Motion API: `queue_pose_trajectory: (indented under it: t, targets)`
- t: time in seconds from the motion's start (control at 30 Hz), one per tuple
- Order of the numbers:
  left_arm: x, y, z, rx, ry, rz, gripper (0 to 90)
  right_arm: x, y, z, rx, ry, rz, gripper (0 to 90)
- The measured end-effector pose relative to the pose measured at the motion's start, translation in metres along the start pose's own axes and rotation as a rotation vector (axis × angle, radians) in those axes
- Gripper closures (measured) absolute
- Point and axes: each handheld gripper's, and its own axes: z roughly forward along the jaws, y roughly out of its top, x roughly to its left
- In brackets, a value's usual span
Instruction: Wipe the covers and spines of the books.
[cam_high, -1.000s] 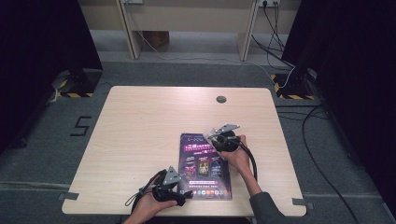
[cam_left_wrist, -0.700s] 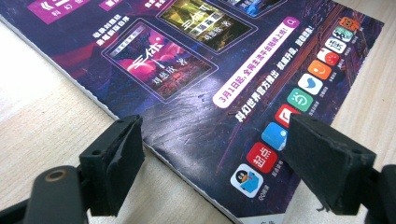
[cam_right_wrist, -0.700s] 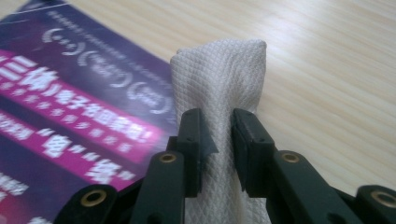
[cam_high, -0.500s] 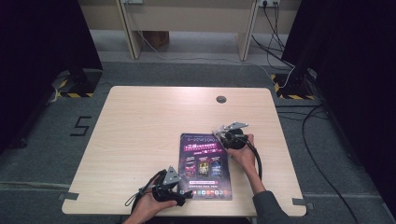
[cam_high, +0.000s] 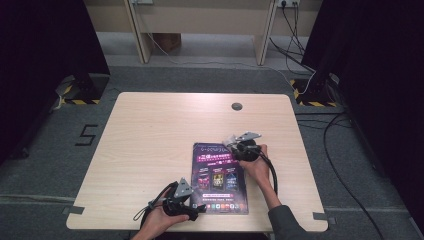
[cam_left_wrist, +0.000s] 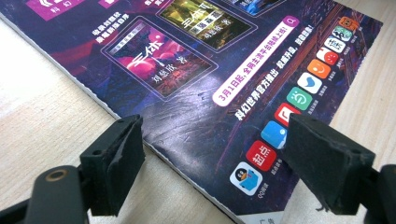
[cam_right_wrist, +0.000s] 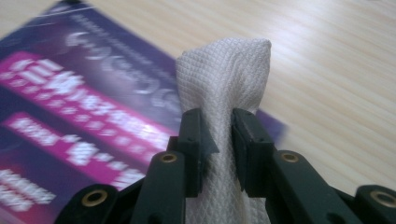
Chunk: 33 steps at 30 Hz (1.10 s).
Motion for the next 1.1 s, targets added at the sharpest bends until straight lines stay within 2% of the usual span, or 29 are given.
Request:
queue_pose_trajectory:
  t: [0.1,0.17,0.27,0.3,0.4,0.43,0.47,0.63,0.73,0.77,0.8,0.9,1.0,1.1]
  targets:
    - [0.001,0.0,0.001,0.005,-0.005,-0.013,17.7,-0.013,-0.003,-0.002,0.001,-0.02,0.035,73.5]
    - [0.001,0.0,0.001,0.0,-0.001,-0.013,17.5,-0.019,-0.005,-0.003,-0.006,-0.011,0.057,73.1]
    - [0.0,0.001,0.0,0.003,0.001,0.0,17.4,-0.019,-0.005,-0.003,-0.004,-0.016,0.066,73.8]
    - [0.001,0.0,0.001,0.002,-0.001,-0.003,17.3,-0.018,-0.005,-0.003,-0.003,-0.017,0.056,73.5]
    - [0.0,0.001,0.0,0.002,0.002,0.005,17.6,-0.008,-0.003,-0.002,0.007,-0.021,0.025,72.7]
    - [0.0,0.001,0.001,0.003,0.002,0.008,17.6,-0.004,-0.001,-0.002,0.012,-0.036,-0.007,72.7]
    - [0.0,0.001,0.001,0.004,0.003,0.006,17.2,0.0,0.0,-0.001,0.013,-0.03,-0.02,72.8]
    - [0.0,0.001,0.001,0.006,0.006,0.012,17.2,0.024,0.004,0.002,0.007,0.056,-0.058,73.1]
    - [0.0,0.0,0.0,0.003,0.007,0.009,17.1,0.037,0.007,0.003,0.01,0.087,-0.083,73.0]
    - [0.0,0.001,0.0,0.002,0.008,0.012,17.3,0.038,0.007,0.004,0.009,0.081,-0.094,73.0]
    - [0.0,0.001,0.001,0.004,0.007,0.013,17.2,0.038,0.007,0.004,0.009,0.079,-0.103,73.2]
    - [-0.001,0.0,0.0,-0.002,0.009,0.009,17.3,0.033,0.006,0.004,0.003,0.083,-0.082,73.7]
    - [0.0,0.0,0.0,0.0,0.007,0.012,17.7,0.024,0.005,0.003,0.007,0.049,-0.072,73.6]
    - [-0.001,-0.001,0.0,-0.007,0.007,0.007,17.8,0.011,0.002,0.001,0.003,0.028,-0.039,73.6]
